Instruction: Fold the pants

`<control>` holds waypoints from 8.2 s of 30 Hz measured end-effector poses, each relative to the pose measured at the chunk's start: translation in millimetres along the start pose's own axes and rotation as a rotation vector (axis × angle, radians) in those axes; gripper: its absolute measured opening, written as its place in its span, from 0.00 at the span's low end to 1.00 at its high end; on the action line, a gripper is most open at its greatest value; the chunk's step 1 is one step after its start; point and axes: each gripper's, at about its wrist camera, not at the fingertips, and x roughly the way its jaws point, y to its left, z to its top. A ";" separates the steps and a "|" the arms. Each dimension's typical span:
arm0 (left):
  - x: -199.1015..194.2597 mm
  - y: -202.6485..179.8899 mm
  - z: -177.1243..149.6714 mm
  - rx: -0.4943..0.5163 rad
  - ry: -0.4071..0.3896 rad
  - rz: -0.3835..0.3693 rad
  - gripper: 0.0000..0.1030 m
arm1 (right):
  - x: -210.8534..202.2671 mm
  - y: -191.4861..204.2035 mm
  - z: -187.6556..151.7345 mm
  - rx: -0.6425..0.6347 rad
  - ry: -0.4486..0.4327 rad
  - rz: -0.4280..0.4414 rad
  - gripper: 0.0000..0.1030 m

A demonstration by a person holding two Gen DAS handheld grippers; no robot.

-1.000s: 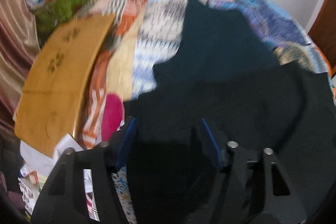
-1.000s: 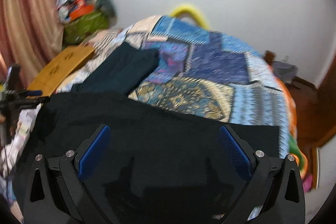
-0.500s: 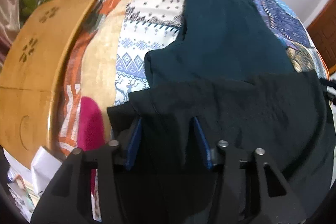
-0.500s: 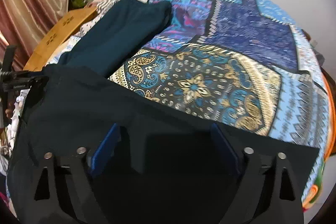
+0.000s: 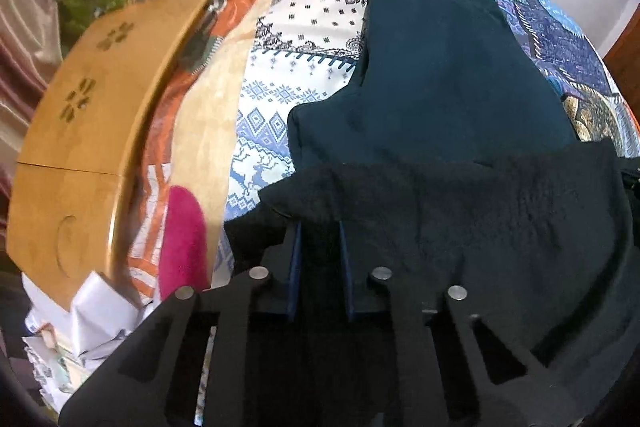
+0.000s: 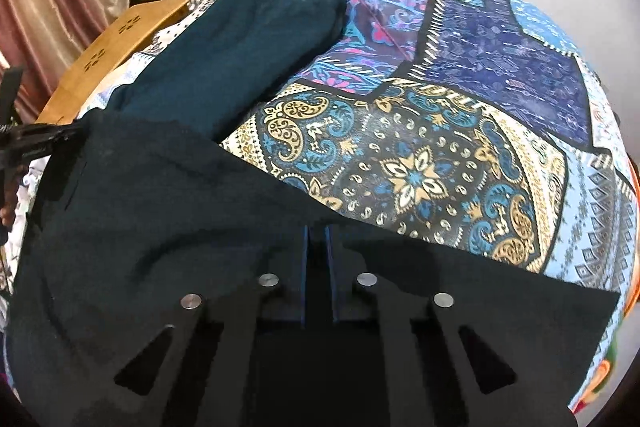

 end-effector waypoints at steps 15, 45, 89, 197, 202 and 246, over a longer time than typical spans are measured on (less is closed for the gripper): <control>-115.6 -6.9 -19.1 0.010 -0.204 0.027 0.14 | -126.2 19.7 -42.9 0.059 -0.203 0.010 0.01; -9.1 2.8 -13.9 -0.007 -0.073 0.073 0.14 | 8.5 -4.6 -1.4 -0.089 -0.023 0.021 0.34; -167.0 54.9 -220.8 -0.166 -0.123 0.058 0.05 | -183.9 104.6 -207.7 0.164 -0.269 0.141 0.08; -99.3 34.3 -142.9 -0.025 0.014 0.031 0.87 | -114.5 117.7 -56.0 -0.091 -0.153 0.144 0.39; -70.4 31.3 -144.0 -0.050 0.069 -0.039 0.87 | -53.8 163.7 -22.2 -0.268 0.009 0.175 0.44; -167.2 28.9 -194.7 0.040 -0.137 0.128 0.74 | -140.7 174.5 -87.7 -0.281 -0.159 0.089 0.45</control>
